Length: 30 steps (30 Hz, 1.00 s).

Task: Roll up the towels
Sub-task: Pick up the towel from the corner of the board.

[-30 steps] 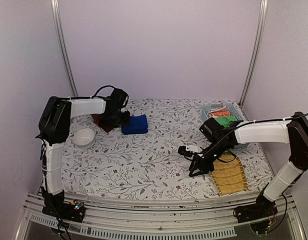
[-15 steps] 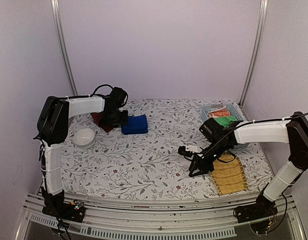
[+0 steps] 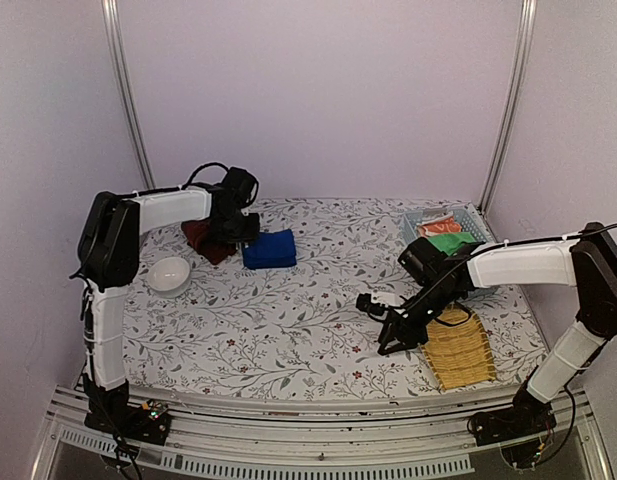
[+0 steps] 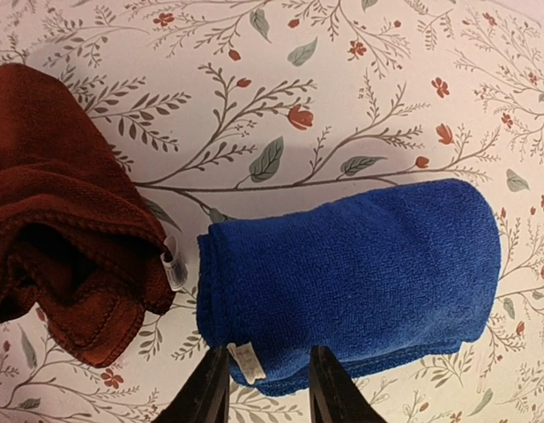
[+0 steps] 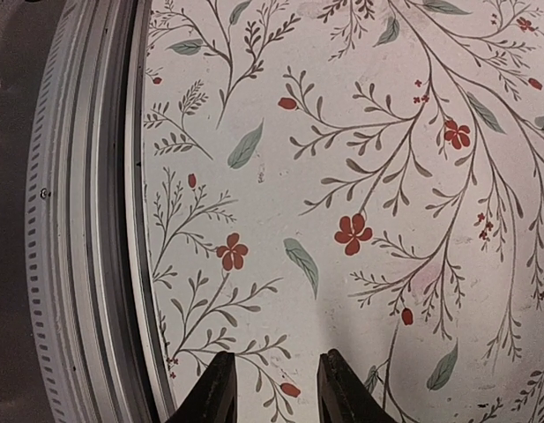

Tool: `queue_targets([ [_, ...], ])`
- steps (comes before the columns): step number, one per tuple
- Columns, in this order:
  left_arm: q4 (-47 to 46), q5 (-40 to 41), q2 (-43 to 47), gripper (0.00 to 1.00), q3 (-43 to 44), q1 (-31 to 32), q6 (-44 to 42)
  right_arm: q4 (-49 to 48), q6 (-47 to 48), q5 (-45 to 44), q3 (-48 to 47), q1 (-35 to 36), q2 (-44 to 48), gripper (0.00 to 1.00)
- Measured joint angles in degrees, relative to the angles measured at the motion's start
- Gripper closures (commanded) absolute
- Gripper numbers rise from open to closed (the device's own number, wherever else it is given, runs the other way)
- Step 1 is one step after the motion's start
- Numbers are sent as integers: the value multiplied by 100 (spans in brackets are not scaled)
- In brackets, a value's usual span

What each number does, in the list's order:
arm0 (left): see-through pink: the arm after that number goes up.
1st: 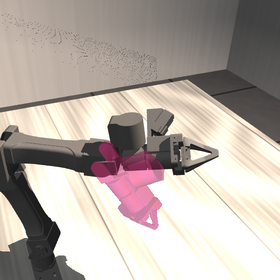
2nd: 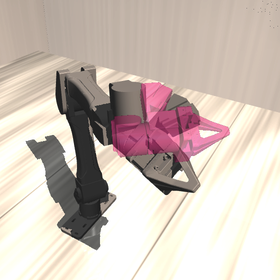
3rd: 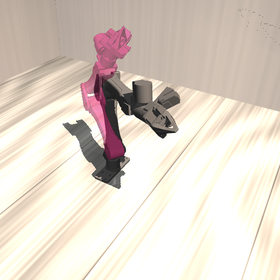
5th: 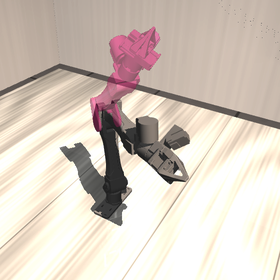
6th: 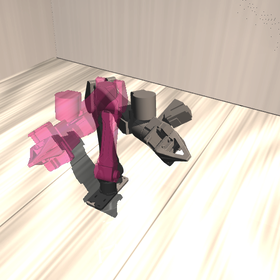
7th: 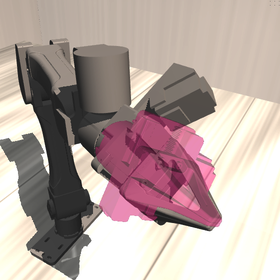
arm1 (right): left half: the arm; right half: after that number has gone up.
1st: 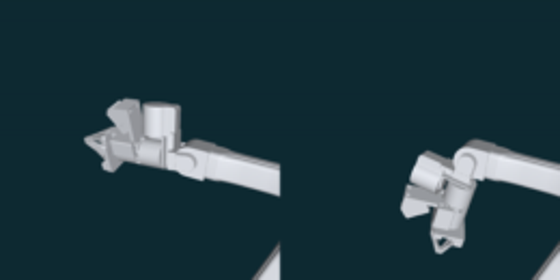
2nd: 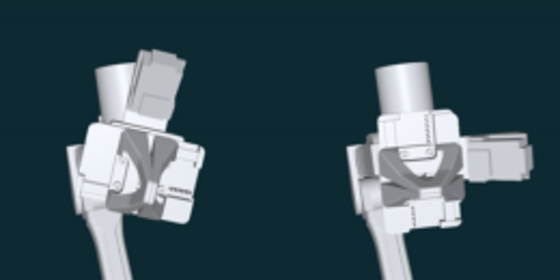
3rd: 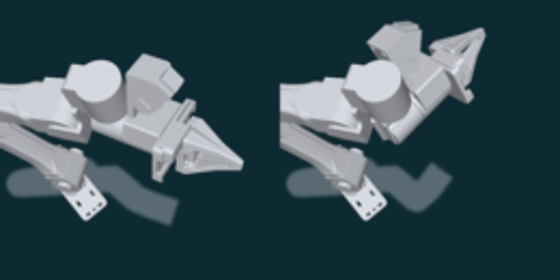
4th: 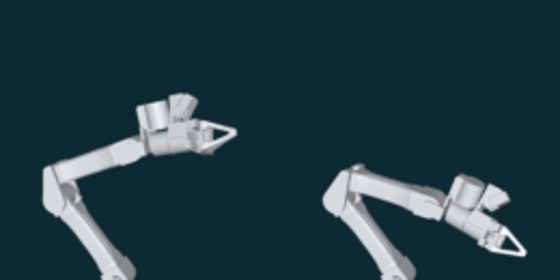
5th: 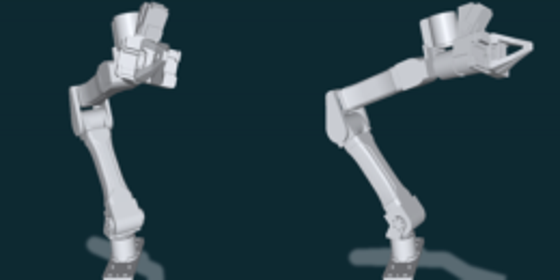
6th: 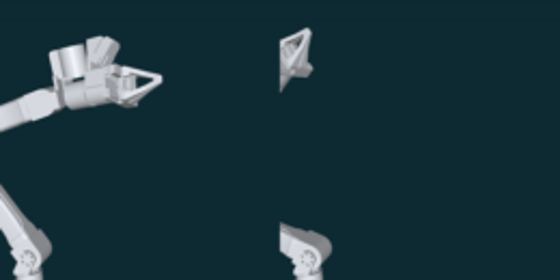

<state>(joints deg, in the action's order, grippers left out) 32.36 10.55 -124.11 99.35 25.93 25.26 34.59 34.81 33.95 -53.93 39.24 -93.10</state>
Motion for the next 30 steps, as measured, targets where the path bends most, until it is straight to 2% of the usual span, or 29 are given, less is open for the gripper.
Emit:
queue_targets([
  [8,11,-68,-164,67,26,0,-9,0,-9,-20,0,0,0,66],
  [12,26,-94,-258,83,50,0,-2,0,-9,-42,0,0,0,66],
  [15,59,-87,-264,99,63,-4,0,0,-9,-44,0,0,0,66],
  [24,310,-87,-24,100,256,7,-162,0,-33,-46,0,-7,0,67],
  [30,616,-4,826,100,1845,350,-944,319,-50,-42,-315,-302,98,67],
])
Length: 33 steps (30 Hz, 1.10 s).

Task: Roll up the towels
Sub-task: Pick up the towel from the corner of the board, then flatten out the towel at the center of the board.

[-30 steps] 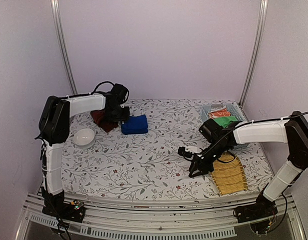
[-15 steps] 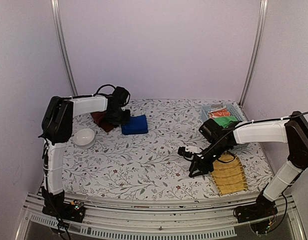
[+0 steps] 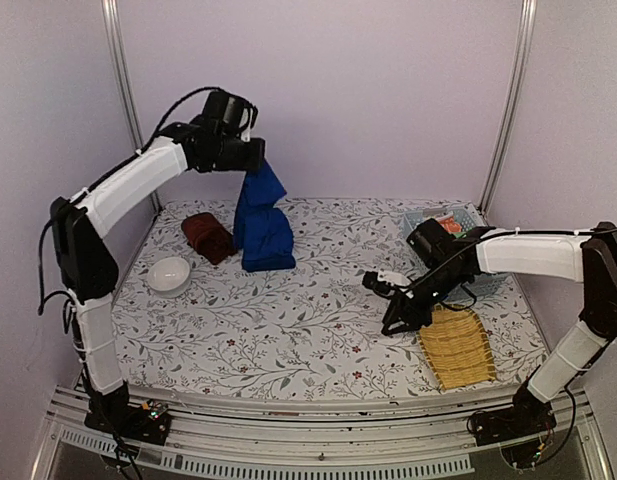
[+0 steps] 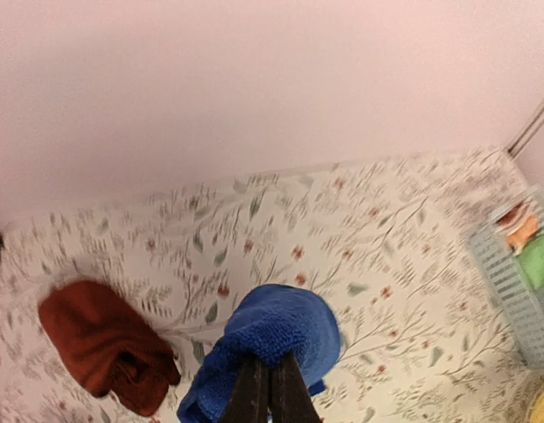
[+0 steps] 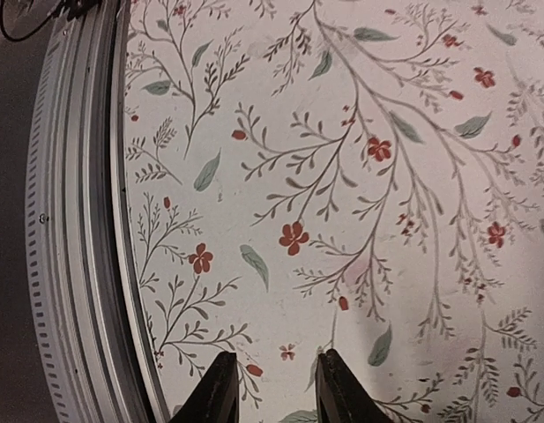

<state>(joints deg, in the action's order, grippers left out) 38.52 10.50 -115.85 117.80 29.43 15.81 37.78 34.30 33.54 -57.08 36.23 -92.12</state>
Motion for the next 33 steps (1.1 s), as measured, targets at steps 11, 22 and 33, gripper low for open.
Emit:
queue_targets([
  [11,-2262,1139,3893,100,-2385,1432,-535,411,-87,52,-1169,-741,1185,67],
  [22,-2828,-153,2914,100,-6253,2057,815,623,-197,243,-1169,-780,1222,66],
  [33,-4188,-1220,1578,100,-5062,2396,1102,535,-313,1145,-1523,-778,271,63],
])
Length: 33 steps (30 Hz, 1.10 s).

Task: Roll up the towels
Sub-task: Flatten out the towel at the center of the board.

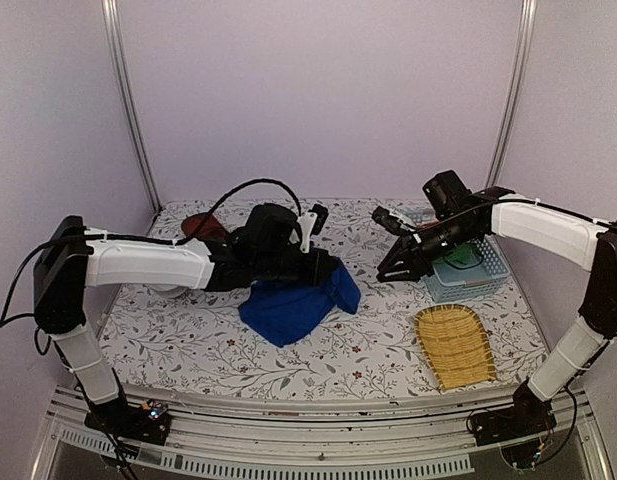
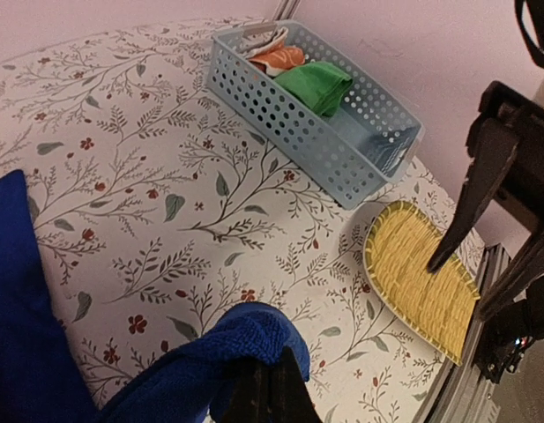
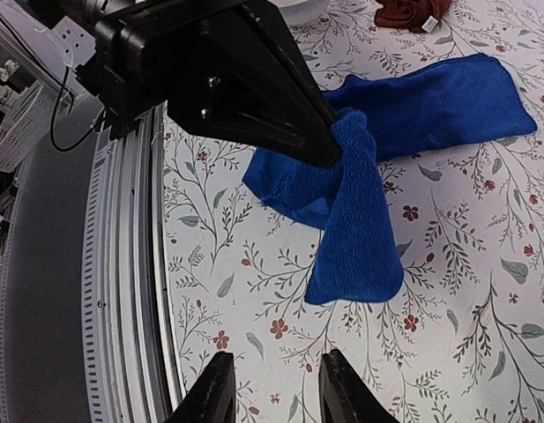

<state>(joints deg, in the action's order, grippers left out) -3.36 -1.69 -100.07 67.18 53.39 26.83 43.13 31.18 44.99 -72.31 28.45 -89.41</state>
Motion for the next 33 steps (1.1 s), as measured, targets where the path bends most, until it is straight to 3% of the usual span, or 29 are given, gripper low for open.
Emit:
queue_targets([
  [5,-540,-105,-293,100,407,-11,52,-68,-295,299,-509,0,-632,60],
  [13,-1349,-525,-647,100,527,-264,682,-638,-846,162,-739,28,-848,61],
  [23,-1709,-717,-721,100,315,-544,1252,-1082,-1154,-433,-892,358,-1355,62],
  [33,-1832,-964,-874,100,317,-546,1545,-1519,-1366,-1770,-935,903,-1355,66],
])
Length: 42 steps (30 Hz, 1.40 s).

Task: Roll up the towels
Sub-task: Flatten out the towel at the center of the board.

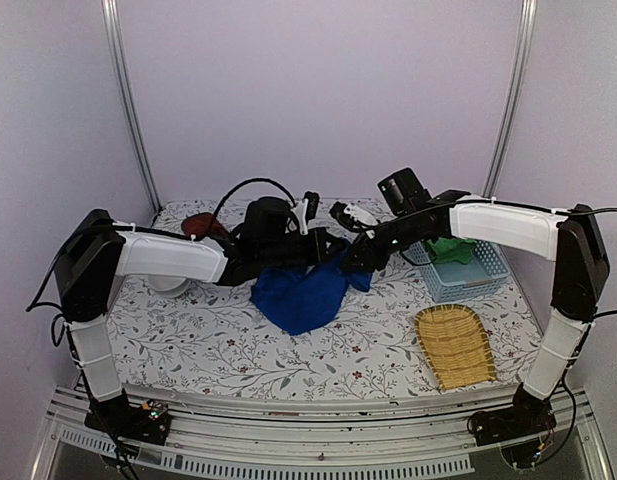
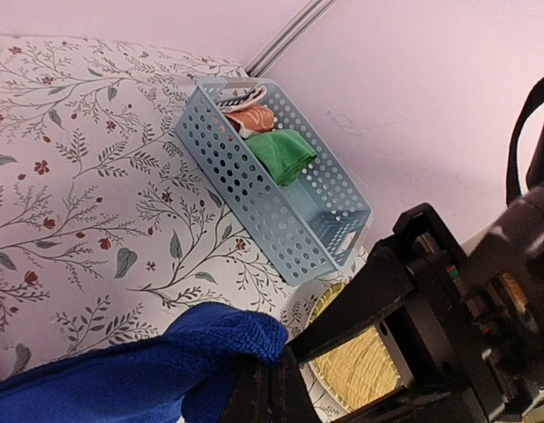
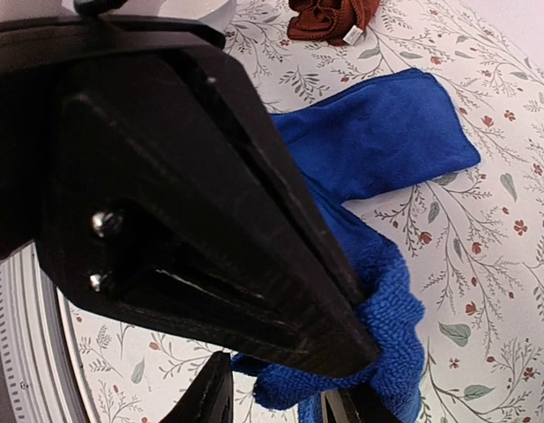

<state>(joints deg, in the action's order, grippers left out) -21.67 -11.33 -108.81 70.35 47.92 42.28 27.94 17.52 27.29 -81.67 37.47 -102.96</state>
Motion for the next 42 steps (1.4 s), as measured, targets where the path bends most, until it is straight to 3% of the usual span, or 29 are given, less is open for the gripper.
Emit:
queue_targets([
  [5,-28,-44,-2,100,0,0,66,-105,-146,-315,-13,-4,0,71],
  [9,-28,-50,-4,100,0,2,90,-149,-238,-487,-13,-4,2,90],
  [13,-31,-50,-11,100,0,2,94,-164,-299,-535,-9,4,15,92],
  [17,-13,-55,-11,60,20,2,59,-181,-317,-562,28,2,70,97],
  [19,83,-26,-11,47,59,2,4,-177,-310,-551,66,-26,136,97],
  [21,328,98,28,40,94,0,-153,-151,-271,-424,116,-107,243,97],
  [27,1615,850,531,44,-4,-140,-702,195,160,-122,136,-494,400,96],
  [32,2914,1445,520,52,0,-850,-1152,549,466,-118,382,-861,398,94],
  [36,3477,1650,120,52,160,-1425,-1449,737,590,-201,656,-1014,382,93],
  [42,3904,1596,-1196,54,1394,-1864,-1714,826,649,-289,756,-1001,376,92],
])
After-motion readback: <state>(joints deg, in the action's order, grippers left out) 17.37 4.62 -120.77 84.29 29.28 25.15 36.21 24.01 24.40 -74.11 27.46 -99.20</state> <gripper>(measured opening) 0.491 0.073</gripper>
